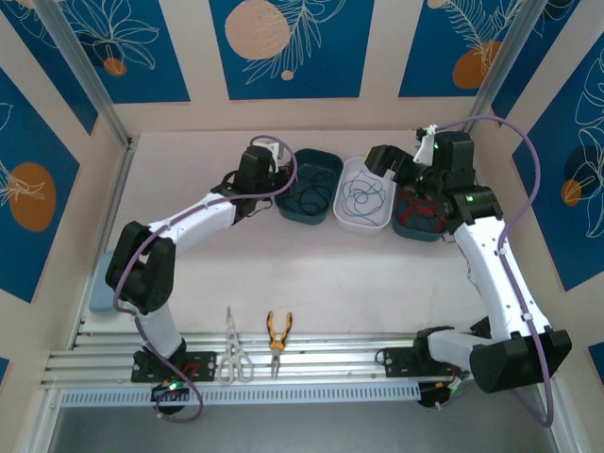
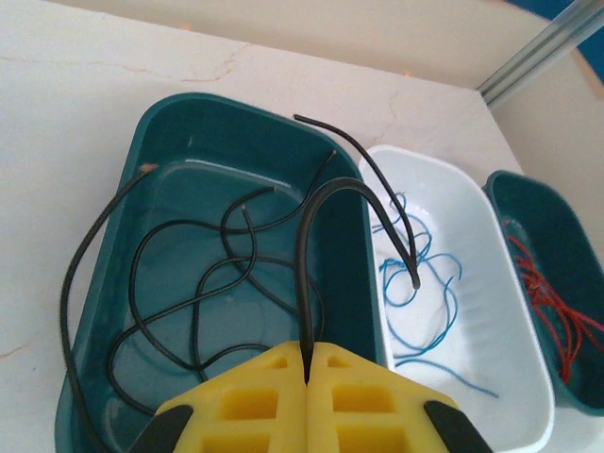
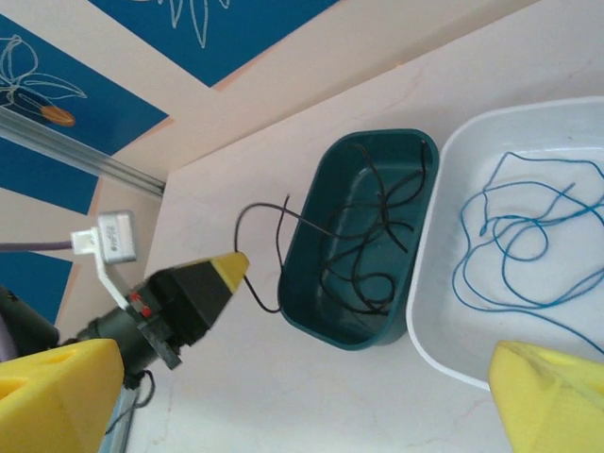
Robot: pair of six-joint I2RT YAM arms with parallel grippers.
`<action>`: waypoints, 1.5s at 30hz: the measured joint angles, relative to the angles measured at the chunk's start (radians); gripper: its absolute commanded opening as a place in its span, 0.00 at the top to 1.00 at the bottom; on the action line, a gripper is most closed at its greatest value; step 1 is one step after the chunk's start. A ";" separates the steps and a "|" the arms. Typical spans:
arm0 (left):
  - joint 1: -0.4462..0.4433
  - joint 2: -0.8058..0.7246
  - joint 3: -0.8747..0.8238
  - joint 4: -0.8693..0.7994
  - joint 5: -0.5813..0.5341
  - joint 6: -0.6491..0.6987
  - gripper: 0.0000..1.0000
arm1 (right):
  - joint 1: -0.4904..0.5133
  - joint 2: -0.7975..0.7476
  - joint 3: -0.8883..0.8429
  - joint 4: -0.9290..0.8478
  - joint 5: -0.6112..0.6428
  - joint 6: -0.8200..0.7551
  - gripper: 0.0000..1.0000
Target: Untangle the cables
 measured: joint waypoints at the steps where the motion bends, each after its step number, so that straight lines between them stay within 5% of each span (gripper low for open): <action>1: 0.000 0.003 0.013 0.002 0.002 -0.007 1.00 | 0.000 -0.006 -0.010 -0.005 0.003 0.000 0.01; 11: 0.000 0.060 0.123 0.054 0.043 -0.079 1.00 | 0.000 -0.018 -0.057 -0.024 0.017 0.000 0.01; 26: 0.000 0.194 0.070 0.197 0.086 -0.293 1.00 | 0.000 -0.018 -0.077 -0.033 0.028 0.005 0.01; 45: 0.000 0.210 0.006 0.092 -0.053 -0.308 1.00 | 0.000 -0.019 -0.117 -0.031 0.027 0.029 0.01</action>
